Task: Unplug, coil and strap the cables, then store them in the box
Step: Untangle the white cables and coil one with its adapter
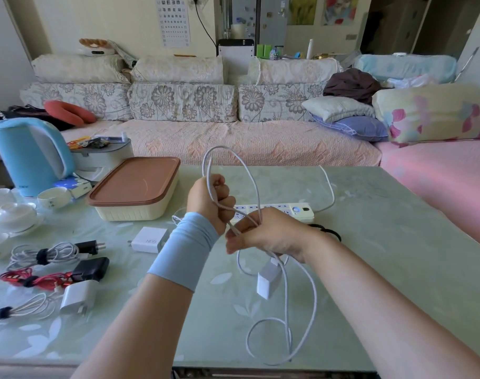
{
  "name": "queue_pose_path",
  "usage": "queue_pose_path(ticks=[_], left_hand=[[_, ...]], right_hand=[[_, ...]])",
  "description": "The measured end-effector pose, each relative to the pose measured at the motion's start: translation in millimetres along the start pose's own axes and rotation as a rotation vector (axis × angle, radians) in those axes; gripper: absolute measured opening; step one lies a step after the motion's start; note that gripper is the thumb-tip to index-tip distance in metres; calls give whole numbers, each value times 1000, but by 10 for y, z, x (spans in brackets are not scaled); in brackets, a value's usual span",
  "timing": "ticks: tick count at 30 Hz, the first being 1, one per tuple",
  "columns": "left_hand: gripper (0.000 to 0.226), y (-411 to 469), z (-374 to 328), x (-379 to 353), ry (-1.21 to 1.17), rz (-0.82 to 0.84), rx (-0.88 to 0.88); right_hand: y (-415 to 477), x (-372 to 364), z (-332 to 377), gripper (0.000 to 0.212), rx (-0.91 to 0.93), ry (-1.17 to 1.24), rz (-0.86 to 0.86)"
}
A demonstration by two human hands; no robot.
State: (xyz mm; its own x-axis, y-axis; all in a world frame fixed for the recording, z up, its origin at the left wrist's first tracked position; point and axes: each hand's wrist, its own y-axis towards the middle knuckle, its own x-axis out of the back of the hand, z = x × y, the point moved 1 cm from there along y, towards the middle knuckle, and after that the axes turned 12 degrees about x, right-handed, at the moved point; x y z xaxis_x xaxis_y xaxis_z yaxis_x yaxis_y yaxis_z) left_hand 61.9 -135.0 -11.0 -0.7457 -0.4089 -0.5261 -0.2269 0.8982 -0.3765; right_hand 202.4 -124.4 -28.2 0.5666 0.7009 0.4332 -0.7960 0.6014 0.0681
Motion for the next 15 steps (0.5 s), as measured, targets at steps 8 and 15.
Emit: queue_pose_path(ticks=[8,15], left_hand=[[31,-37,-418,264,308,-206,-263],[21,174,-186,457,-368,154,29]], right_hand=[[-177,256,-33,30,-184,-151,420],[-115,373,-151,33,-45,111,26]])
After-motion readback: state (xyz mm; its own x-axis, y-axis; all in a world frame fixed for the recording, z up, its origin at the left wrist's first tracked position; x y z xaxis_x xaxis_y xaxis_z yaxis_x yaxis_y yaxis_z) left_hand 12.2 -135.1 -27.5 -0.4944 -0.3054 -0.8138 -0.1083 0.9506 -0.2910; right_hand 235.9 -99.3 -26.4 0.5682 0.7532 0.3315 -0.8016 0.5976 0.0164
